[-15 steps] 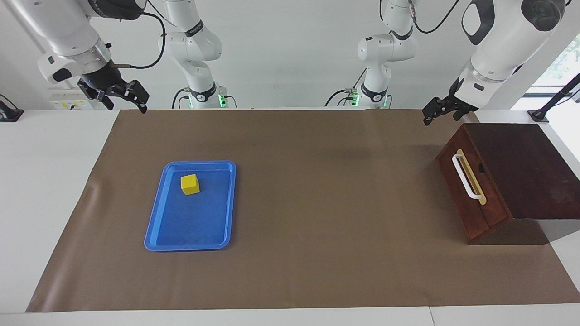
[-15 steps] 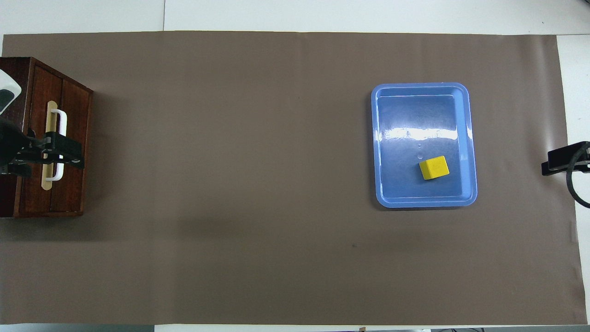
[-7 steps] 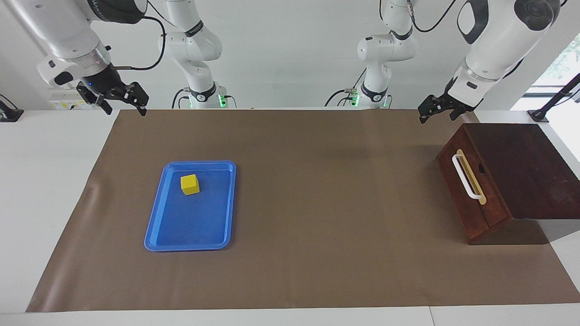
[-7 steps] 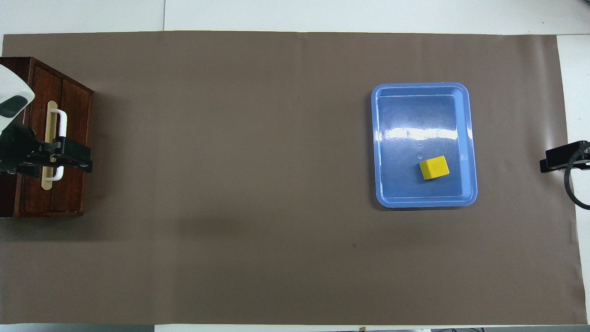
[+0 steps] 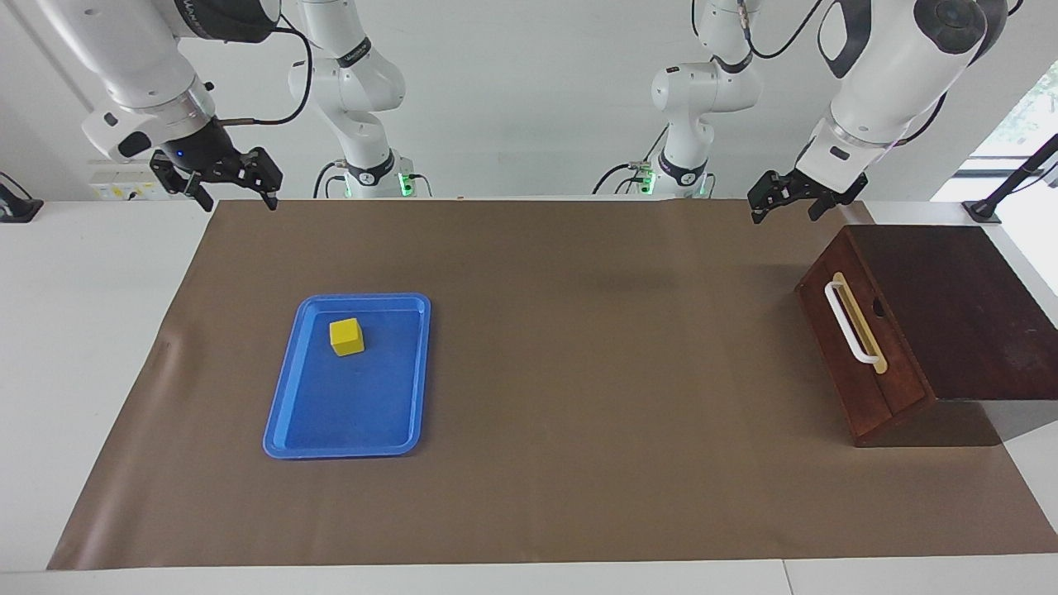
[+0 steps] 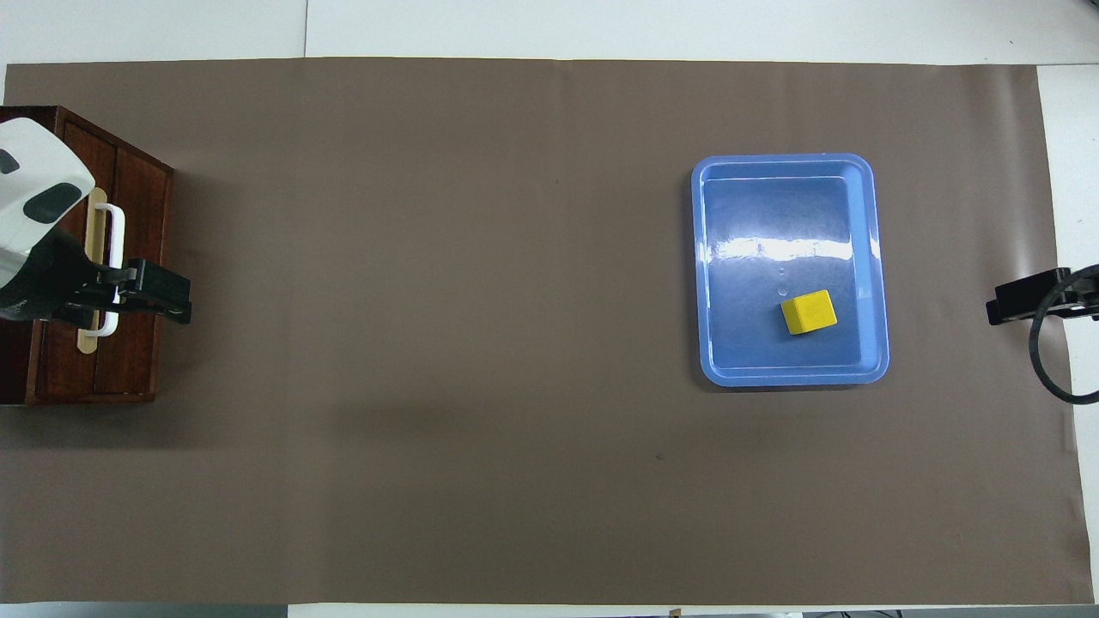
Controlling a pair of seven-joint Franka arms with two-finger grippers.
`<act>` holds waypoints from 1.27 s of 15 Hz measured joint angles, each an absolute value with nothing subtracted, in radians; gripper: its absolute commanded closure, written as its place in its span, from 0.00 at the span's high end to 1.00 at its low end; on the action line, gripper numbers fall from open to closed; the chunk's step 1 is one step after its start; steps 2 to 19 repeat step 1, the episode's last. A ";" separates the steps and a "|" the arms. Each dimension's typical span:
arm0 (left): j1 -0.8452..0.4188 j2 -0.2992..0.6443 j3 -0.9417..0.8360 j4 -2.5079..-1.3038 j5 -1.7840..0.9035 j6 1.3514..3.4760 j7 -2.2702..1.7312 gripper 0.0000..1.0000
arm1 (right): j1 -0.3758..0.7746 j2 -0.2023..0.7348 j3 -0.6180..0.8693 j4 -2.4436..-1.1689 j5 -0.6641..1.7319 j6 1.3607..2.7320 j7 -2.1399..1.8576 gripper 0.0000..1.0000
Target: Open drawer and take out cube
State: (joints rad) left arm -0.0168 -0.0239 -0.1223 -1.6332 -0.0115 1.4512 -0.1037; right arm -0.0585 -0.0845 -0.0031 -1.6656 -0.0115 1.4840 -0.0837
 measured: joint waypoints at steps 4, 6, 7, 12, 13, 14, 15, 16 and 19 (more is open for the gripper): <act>-0.017 -0.024 -0.122 -1.633 -0.011 1.451 -0.102 1.00 | -0.058 -0.085 0.001 -1.666 -0.011 1.484 -0.084 1.00; -0.017 -0.024 -0.122 -1.633 -0.011 1.451 -0.102 1.00 | -0.058 -0.085 0.001 -1.666 -0.011 1.484 -0.084 1.00; -0.017 -0.024 -0.122 -1.633 -0.011 1.451 -0.102 1.00 | -0.058 -0.085 0.001 -1.666 -0.011 1.484 -0.084 1.00; -0.017 -0.024 -0.122 -1.633 -0.011 1.451 -0.102 1.00 | -0.058 -0.085 0.001 -1.666 -0.011 1.484 -0.084 1.00; -0.017 -0.024 -0.122 -1.633 -0.011 1.451 -0.102 1.00 | -0.058 -0.085 0.001 -1.666 -0.011 1.484 -0.084 1.00; -0.017 -0.024 -0.122 -1.633 -0.011 1.451 -0.102 1.00 | -0.058 -0.085 0.001 -1.666 -0.011 1.484 -0.084 1.00; -0.017 -0.024 -0.122 -1.633 -0.011 1.451 -0.102 1.00 | -0.058 -0.085 0.001 -1.666 -0.011 1.484 -0.084 1.00; -0.017 -0.024 -0.122 -1.633 -0.011 1.451 -0.102 1.00 | -0.058 -0.085 0.001 -1.666 -0.011 1.484 -0.084 1.00; -0.017 -0.024 -0.122 -1.633 -0.011 1.451 -0.102 1.00 | -0.058 -0.085 0.001 -1.666 -0.011 1.484 -0.084 1.00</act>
